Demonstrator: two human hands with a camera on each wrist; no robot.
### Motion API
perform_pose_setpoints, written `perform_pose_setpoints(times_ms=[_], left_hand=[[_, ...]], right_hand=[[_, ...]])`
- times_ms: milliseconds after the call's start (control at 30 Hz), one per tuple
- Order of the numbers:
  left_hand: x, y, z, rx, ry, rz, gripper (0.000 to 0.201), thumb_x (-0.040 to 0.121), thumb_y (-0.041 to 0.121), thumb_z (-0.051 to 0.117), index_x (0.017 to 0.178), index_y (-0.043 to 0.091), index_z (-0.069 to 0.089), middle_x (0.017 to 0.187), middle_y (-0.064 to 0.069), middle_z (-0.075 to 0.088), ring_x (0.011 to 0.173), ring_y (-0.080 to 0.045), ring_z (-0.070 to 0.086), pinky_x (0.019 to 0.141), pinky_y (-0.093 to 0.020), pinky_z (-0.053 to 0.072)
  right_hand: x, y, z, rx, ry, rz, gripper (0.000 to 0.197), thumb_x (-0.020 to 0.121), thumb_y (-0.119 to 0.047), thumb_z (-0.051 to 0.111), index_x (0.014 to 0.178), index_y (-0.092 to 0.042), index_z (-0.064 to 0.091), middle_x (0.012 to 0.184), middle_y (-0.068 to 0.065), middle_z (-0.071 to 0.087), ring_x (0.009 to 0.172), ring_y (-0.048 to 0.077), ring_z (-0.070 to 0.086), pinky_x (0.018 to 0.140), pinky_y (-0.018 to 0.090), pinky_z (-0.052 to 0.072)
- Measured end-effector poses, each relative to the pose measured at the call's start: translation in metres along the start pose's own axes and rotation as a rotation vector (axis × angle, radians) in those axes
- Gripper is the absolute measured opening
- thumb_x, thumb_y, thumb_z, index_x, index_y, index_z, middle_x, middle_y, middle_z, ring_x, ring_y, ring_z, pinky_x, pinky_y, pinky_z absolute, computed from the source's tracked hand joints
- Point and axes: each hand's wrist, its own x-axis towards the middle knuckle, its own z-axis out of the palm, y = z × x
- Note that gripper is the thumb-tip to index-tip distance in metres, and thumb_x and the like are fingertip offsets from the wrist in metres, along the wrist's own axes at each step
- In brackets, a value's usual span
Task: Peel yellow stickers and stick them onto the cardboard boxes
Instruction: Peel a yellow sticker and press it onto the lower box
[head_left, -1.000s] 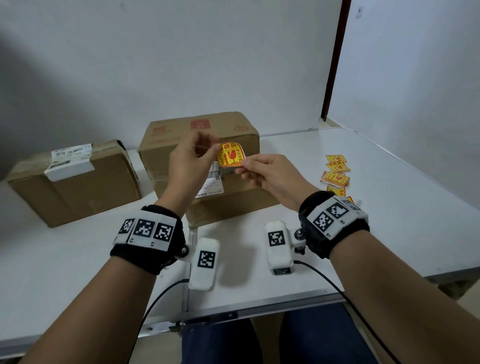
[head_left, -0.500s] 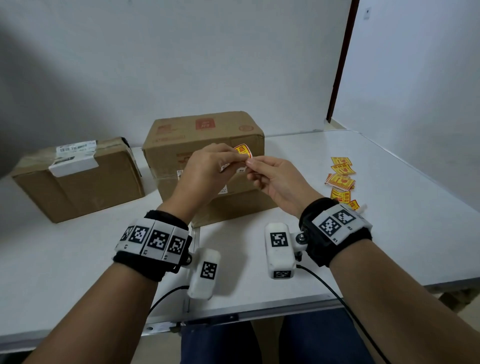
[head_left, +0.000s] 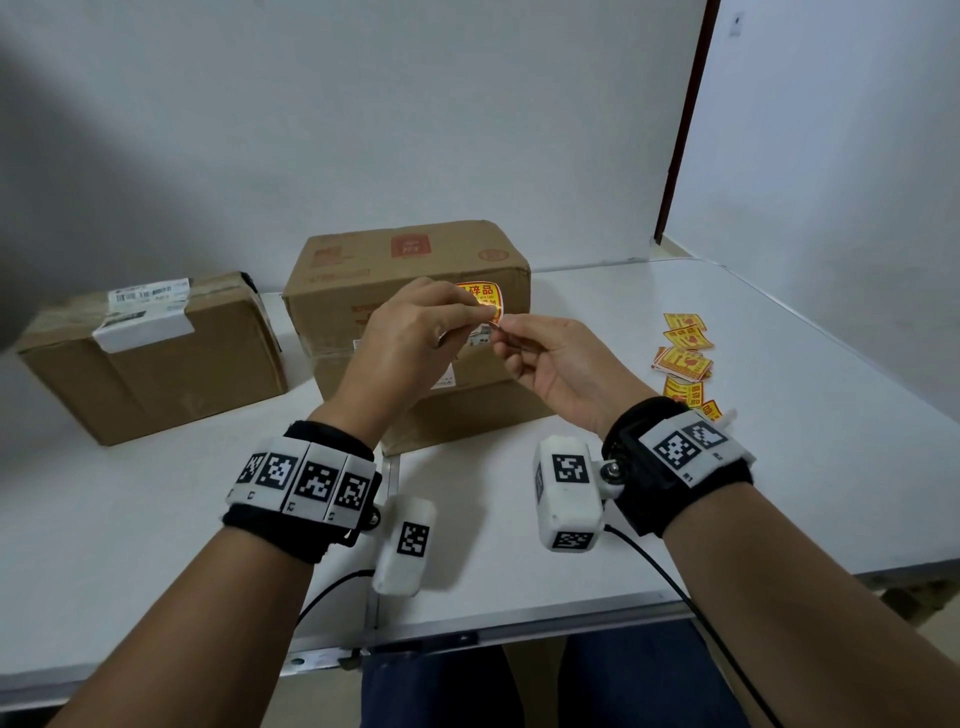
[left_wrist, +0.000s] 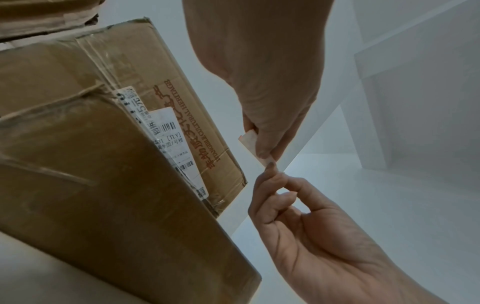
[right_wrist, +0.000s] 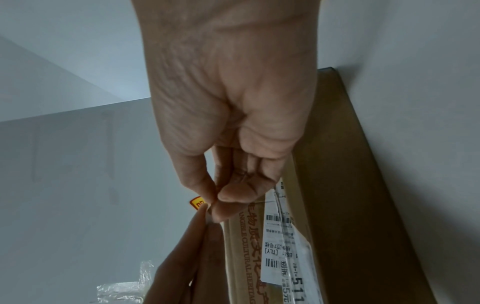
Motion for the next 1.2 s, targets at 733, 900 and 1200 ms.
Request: perform_pose_setpoints(times_ms=[733,900,1200], left_hand=[[0.005,0.017,-0.002,-0.365,-0.056,-0.329,0.02,0.083,0.022,0.075,0.1,0.011,0.074,0.091,0.002,0.074,0.085,-0.008,0.068,0.083,-0.027,0.054],[0.006,0.016,0.0,-0.164,-0.02,-0.251,0.014,0.084,0.023,0.072,0.095,0.014,0.075,0.086,0.001,0.075,0.078,-0.012,0.067,0.076,-0.035,0.055],[0.009,0.019,0.005,0.006,-0.107,-0.26,0.017,0.087,0.027,0.065,0.094,0.017,0.076,0.084,0.003,0.075,0.079,-0.014,0.066,0.073,-0.037,0.055]], right_hand=[[-0.001,-0.001,0.005,-0.221,0.023,-0.124,0.011,0.092,-0.01,0.06,0.084,-0.008,0.068,0.068,0.0,0.062,0.06,0.006,0.054,0.055,0.016,0.045],[0.004,0.001,0.006,-0.406,0.079,-0.189,0.012,0.092,-0.012,0.06,0.084,-0.013,0.069,0.068,-0.001,0.063,0.061,0.007,0.055,0.058,0.018,0.045],[0.006,0.005,0.006,-0.605,0.142,-0.312,0.012,0.089,-0.011,0.061,0.079,-0.014,0.065,0.065,-0.003,0.061,0.054,0.002,0.052,0.053,0.014,0.042]])
